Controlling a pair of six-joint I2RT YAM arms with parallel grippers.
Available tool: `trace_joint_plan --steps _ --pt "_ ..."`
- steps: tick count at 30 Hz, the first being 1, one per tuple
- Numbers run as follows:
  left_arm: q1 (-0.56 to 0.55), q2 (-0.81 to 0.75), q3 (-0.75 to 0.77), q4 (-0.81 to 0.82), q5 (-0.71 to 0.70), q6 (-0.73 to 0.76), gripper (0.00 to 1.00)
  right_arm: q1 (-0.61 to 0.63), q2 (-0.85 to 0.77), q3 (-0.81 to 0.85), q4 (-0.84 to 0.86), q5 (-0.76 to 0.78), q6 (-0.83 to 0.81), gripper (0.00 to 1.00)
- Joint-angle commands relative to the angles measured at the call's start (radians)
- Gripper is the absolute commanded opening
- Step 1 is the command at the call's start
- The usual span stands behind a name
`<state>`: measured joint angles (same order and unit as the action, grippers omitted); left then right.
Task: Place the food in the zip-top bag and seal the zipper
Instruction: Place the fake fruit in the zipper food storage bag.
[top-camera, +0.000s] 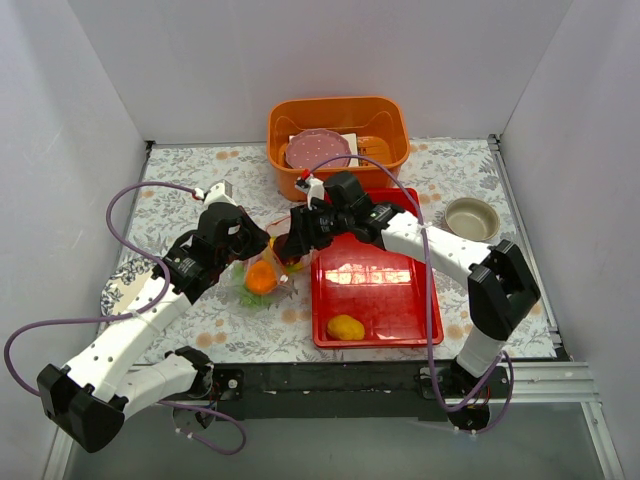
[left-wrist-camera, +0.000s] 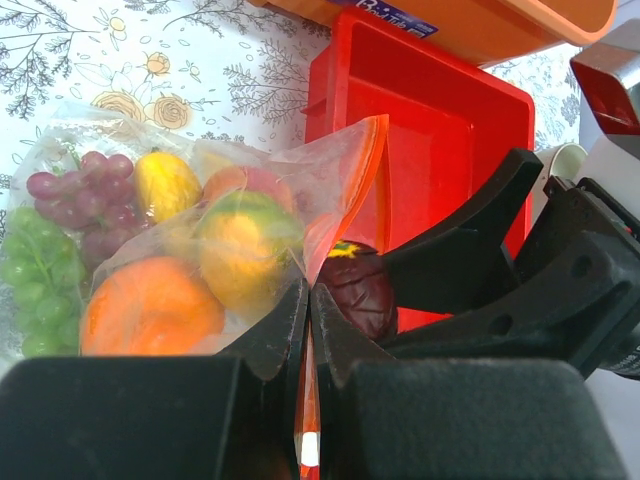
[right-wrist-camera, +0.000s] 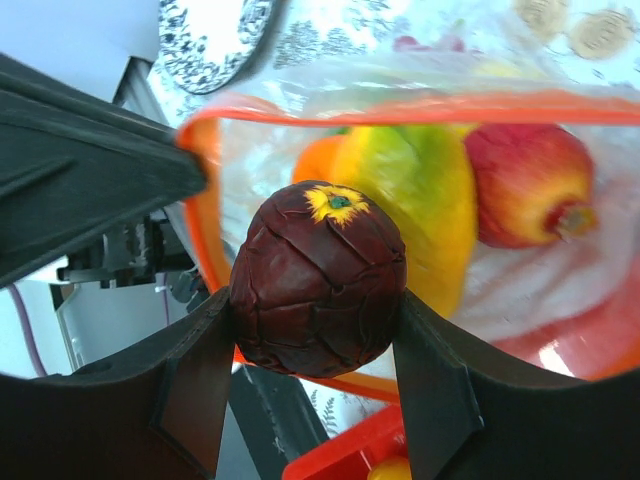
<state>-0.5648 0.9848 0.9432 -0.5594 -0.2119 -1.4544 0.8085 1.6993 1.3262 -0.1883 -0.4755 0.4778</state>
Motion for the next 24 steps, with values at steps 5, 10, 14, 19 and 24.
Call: trace_joint_plan --steps 5,10,14,19,24 --pt "0.005 -0.031 0.052 0.018 0.02 0.011 0.0 0.034 0.074 0.108 0.0 -0.08 -0.045 0.33" --pt "0.005 -0.049 0.1 -0.002 -0.012 0.008 0.0 0.035 0.128 0.169 -0.048 -0.063 -0.065 0.33" --pt "0.005 -0.055 0.138 -0.052 -0.055 0.003 0.0 0.038 0.151 0.194 -0.069 -0.061 -0.082 0.39" --pt "0.006 -0.075 0.134 -0.088 -0.107 -0.012 0.0 0.047 0.158 0.209 -0.068 -0.092 -0.1 0.49" --pt "0.005 -0.095 0.121 -0.108 -0.15 -0.035 0.0 0.055 0.16 0.237 -0.085 -0.114 -0.122 0.61"
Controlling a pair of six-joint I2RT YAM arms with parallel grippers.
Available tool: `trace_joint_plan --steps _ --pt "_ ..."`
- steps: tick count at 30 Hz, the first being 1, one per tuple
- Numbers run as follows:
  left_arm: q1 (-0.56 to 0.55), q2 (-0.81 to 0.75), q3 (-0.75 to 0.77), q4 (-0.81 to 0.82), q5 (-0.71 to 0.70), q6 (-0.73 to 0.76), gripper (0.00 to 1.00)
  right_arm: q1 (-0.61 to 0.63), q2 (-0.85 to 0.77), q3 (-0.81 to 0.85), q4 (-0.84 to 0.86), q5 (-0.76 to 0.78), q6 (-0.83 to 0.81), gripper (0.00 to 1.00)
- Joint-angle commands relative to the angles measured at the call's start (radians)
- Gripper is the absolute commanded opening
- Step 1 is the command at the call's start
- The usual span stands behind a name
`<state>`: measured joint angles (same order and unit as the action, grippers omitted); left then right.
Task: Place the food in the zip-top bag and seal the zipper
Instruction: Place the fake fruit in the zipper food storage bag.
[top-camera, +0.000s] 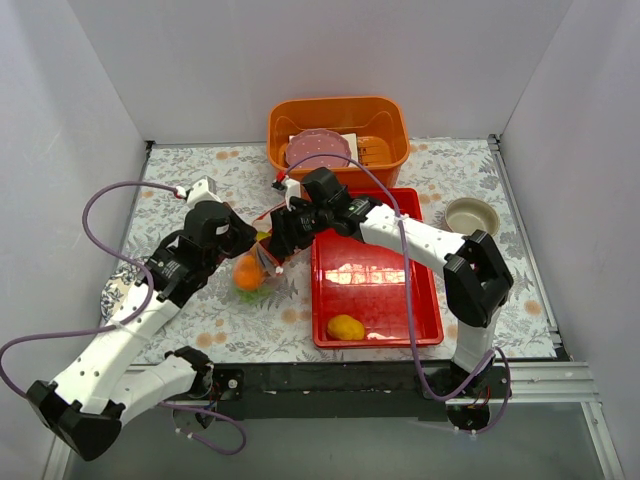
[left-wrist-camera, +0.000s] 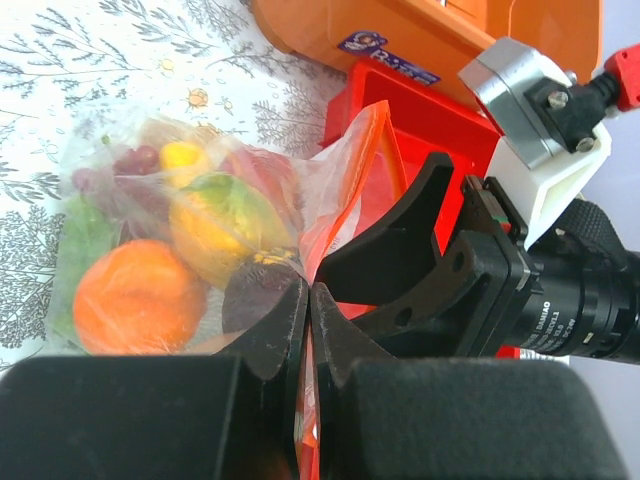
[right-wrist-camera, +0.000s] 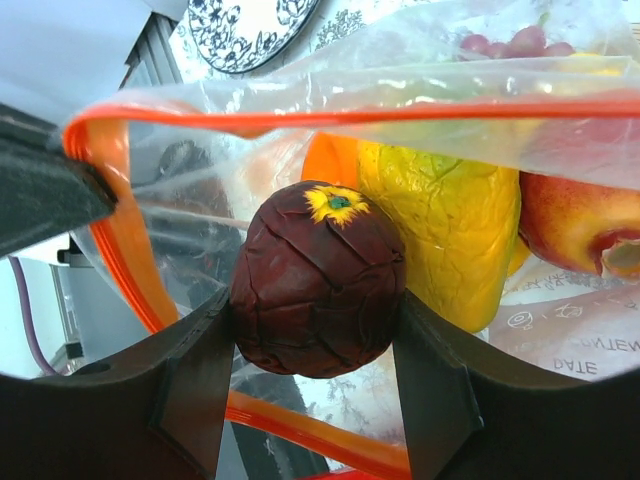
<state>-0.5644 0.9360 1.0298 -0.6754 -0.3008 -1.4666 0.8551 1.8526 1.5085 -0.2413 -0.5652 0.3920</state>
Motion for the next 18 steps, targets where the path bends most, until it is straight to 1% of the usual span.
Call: trace_joint_plan --steps 1,4,7,10,11,15,18 --pt "0.004 -0.049 0.035 0.007 -0.072 -0.029 0.0 0.01 0.004 0.055 -0.048 -0.009 -0.036 0.7" --pt "0.004 -0.06 0.044 0.007 -0.106 -0.04 0.0 0.009 -0.035 0.039 -0.05 0.039 -0.044 0.81" --pt "0.004 -0.031 0.072 -0.019 -0.136 -0.064 0.0 0.004 -0.09 0.007 -0.015 0.041 -0.053 0.87" --pt "0.006 -0.005 0.082 -0.052 -0.138 -0.073 0.0 -0.001 -0.118 0.031 -0.036 0.053 -0.071 0.88" --pt "0.005 -0.006 0.082 -0.055 -0.139 -0.081 0.0 -0.001 -0.125 0.036 -0.07 0.111 -0.076 0.88" --pt "0.006 -0.034 0.061 -0.039 -0.144 -0.074 0.0 -0.013 -0.211 0.004 -0.084 0.249 -0.087 0.88" --pt "0.005 -0.043 0.05 -0.032 -0.13 -0.069 0.0 -0.028 -0.251 -0.033 -0.095 0.365 -0.052 0.87"
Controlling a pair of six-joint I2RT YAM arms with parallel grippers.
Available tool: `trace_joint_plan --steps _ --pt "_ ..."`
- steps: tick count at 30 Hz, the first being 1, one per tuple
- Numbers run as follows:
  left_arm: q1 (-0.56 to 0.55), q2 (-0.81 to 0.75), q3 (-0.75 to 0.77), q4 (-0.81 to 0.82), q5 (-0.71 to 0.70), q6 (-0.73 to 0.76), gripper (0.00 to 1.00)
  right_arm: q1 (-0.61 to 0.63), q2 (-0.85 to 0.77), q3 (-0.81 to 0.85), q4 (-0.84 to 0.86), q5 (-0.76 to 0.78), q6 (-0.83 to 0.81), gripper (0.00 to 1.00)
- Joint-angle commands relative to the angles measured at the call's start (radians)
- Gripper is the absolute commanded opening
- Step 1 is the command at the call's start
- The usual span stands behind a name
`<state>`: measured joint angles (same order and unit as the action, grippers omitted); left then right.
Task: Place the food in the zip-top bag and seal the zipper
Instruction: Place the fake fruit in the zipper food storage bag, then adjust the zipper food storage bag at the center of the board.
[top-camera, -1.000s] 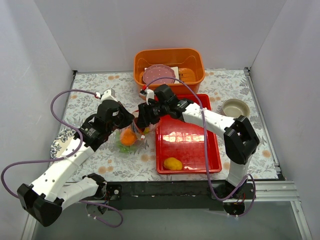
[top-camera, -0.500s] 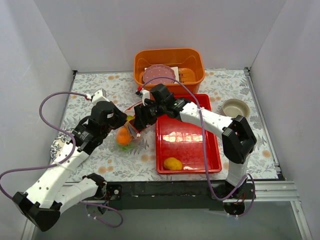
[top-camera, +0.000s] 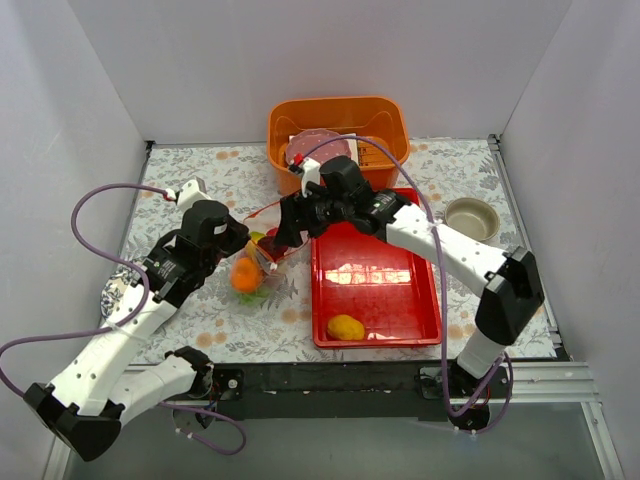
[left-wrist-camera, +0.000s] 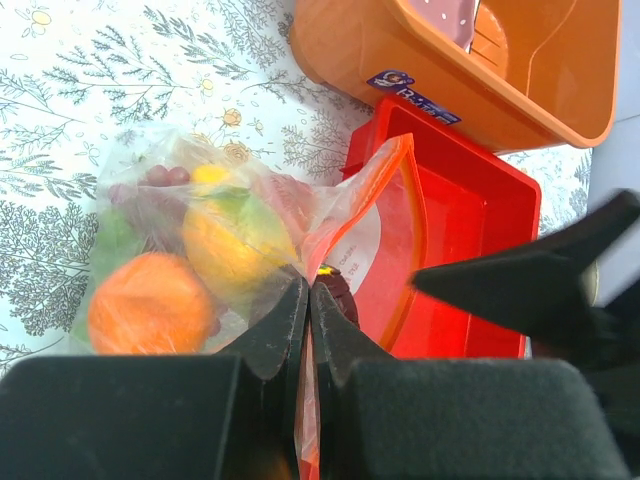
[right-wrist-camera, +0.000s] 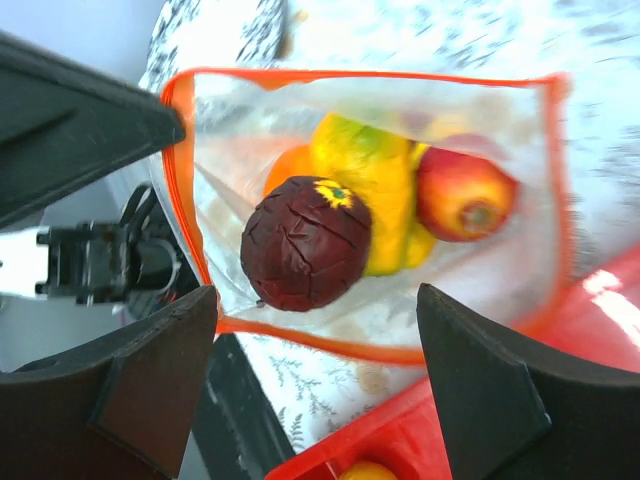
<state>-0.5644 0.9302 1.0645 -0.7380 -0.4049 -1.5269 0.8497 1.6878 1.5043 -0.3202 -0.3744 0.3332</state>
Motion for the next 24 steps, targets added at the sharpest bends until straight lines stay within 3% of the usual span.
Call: trace_joint_plan --steps 1,5,11,14,18,21,24 --pt "0.006 -0.039 0.014 0.032 -0.023 -0.009 0.0 -0.032 -0.088 -0.038 -0.026 0.208 0.019 0.85" --pt "0.006 -0.042 0.009 0.037 -0.015 -0.007 0.0 -0.055 -0.047 -0.038 -0.088 0.27 0.056 0.77" --pt "0.006 -0.042 0.003 0.046 0.001 0.005 0.0 -0.066 0.052 -0.03 -0.045 0.181 0.069 0.71" --pt "0.004 -0.048 -0.005 0.049 0.003 0.001 0.0 -0.066 0.101 0.002 -0.062 0.17 0.069 0.56" --pt "0.005 -0.057 -0.009 0.043 -0.003 0.002 0.0 -0.066 0.109 0.02 -0.063 0.152 0.06 0.15" --pt "0.006 -0.053 -0.012 0.045 -0.005 0.01 0.0 -0.066 0.073 0.016 -0.048 0.146 0.047 0.04" --pt "0.004 -0.045 -0.017 0.046 -0.009 0.02 0.0 -0.06 0.041 0.043 -0.039 0.097 0.026 0.01"
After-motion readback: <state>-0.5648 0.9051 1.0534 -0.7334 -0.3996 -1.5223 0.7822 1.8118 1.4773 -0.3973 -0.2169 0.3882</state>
